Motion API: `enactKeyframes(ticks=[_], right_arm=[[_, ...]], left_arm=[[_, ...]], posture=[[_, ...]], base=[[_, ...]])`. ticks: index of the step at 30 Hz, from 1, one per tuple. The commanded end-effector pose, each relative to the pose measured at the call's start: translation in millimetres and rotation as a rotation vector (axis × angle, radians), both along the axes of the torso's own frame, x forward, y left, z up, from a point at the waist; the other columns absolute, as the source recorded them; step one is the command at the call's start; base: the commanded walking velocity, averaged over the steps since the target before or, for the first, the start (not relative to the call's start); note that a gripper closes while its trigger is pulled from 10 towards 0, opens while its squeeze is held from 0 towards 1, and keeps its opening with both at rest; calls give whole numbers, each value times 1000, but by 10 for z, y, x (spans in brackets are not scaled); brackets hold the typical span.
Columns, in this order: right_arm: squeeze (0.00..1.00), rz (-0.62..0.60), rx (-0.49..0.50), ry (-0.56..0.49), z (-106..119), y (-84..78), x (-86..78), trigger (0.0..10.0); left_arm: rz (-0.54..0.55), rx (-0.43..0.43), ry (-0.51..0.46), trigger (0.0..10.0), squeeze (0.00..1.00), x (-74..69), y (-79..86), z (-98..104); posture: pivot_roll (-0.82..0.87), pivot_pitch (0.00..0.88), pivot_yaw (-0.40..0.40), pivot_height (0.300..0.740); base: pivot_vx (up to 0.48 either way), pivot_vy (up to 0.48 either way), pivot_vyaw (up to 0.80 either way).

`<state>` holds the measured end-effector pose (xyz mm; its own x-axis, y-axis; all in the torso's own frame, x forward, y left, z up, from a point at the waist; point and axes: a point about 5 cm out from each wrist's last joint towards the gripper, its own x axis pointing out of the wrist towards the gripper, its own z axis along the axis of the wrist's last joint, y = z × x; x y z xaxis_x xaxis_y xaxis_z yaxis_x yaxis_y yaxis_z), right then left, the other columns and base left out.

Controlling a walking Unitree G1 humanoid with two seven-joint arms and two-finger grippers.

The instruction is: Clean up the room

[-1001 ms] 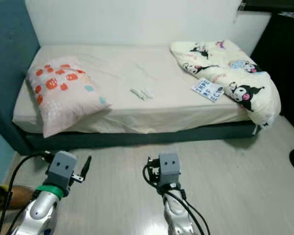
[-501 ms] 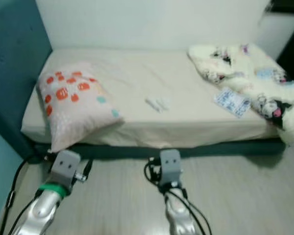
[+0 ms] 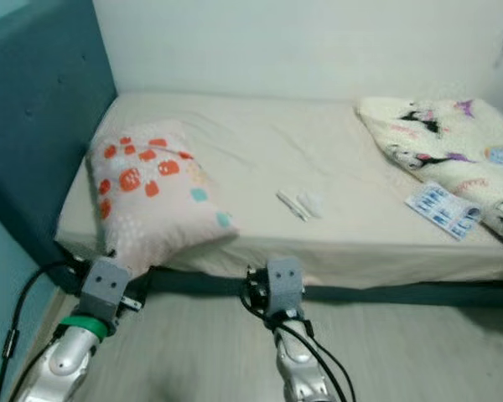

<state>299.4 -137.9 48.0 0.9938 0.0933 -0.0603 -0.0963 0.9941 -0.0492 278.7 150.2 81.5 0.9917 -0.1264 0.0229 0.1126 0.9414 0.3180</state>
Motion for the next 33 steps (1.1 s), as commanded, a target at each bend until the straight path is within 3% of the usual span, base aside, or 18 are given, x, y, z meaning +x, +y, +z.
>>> enactKeyframes(ticks=[1,28,33], right_arm=[[0,5,12,9,-12,46,-2,10000],[0,-13,8,7,0,4,6,10000],[0,-18,6,6,5,-9,10,10000]], left_arm=[[23,26,35,10000,0,-46,89,-77],[-7,20,36,10000,0,-16,46,-71],[-11,16,57,10000,0,-33,45,-95]], posture=[[16,29,44,740],[1,21,47,740],[1,24,46,740]], base=[[431,0,0],[447,0,0],[0,0,0]])
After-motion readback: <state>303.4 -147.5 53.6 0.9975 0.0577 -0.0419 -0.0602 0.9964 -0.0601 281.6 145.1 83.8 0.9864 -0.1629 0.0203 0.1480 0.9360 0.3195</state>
